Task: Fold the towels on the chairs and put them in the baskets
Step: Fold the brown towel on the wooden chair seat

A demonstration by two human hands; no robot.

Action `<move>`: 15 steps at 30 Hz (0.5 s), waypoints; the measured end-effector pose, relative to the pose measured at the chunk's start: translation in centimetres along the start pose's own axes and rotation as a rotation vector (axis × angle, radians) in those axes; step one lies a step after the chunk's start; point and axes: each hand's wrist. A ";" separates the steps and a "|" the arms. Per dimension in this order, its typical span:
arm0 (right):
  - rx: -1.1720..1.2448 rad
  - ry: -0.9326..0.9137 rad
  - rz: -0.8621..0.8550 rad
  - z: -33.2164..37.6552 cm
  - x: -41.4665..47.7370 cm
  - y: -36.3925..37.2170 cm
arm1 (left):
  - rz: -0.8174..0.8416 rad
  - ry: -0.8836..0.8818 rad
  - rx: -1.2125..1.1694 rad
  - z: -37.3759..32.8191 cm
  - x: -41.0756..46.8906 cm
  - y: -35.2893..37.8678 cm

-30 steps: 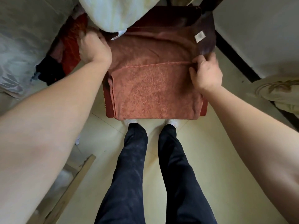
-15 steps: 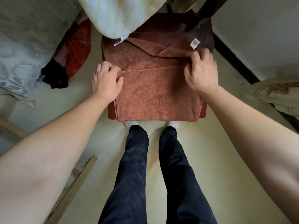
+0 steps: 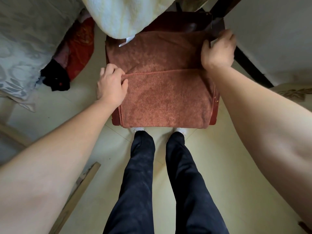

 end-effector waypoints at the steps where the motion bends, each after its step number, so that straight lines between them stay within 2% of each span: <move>1: -0.016 0.006 0.014 -0.3 -0.5 -0.2 | 0.004 -0.017 -0.014 -0.2 -0.1 0.0; 5: -0.113 0.027 0.143 -2.7 -2.7 -0.4 | 0.002 -0.085 -0.052 -1.0 -0.2 0.1; 8: -0.065 0.120 0.117 -4.6 -3.7 -0.6 | 0.011 -0.090 -0.051 -1.5 -0.5 0.3; 15: -0.045 0.182 0.098 -6.0 -5.7 -1.7 | 0.013 -0.056 -0.085 -1.9 -1.9 0.9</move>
Point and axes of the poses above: each hand's wrist, its own x-axis towards the middle knuckle, its own y-axis out of the palm, z = x × y, and after that the axes turned 13 degrees about x, right-handed
